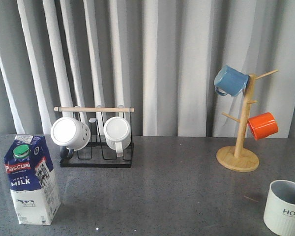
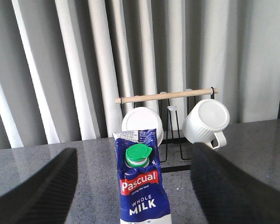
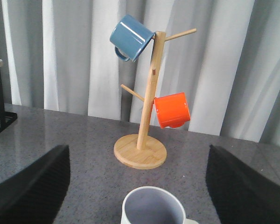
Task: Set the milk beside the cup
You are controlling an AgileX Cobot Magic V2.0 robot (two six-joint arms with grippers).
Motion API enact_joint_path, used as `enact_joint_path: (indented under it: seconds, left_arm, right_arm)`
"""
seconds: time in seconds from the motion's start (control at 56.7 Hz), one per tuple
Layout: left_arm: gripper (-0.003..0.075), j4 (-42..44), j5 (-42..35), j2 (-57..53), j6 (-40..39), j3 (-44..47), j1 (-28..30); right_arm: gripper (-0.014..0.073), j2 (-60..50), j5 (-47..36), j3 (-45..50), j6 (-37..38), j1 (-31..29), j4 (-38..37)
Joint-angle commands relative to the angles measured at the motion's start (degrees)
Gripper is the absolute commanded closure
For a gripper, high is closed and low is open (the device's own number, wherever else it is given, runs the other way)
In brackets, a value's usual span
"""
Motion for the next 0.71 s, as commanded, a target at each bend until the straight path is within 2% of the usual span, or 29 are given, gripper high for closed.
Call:
enact_joint_path:
  seconds: [0.0,0.212,0.459,0.547,0.635,0.688]
  left_arm:
    - [0.0134,-0.5,-3.5,0.0,-0.2,-2.0,-0.1]
    - [0.0133,-0.5,-3.5,0.0,-0.2,-2.0,-0.1]
    - [0.0133,-0.5,-3.5,0.0,-0.2,-2.0,-0.1]
    - [0.0133,-0.5,-3.5,0.0,-0.2,-2.0,-0.1]
    - [0.0133,-0.5,-3.5,0.0,-0.2,-2.0,-0.1]
    - [0.0133,-0.5,-3.5,0.0,-0.2,-2.0,-0.1]
  right_arm:
    - [0.0,1.2,-5.1,-2.0,-1.8,-0.4,0.6]
    - [0.0,6.9,-7.5,-2.0,-7.8,-0.4,5.9]
    - [0.0,10.6,-6.6,-2.0,-15.7,-0.5,13.5]
    - [0.0,11.4,-6.5,-1.9,-17.8,-3.2,12.9]
    - [0.0001,12.4,-6.0,-1.8,-13.4,-6.6,7.3]
    - [0.0001,13.3,-6.7,-1.8,-5.0,-8.5,1.8]
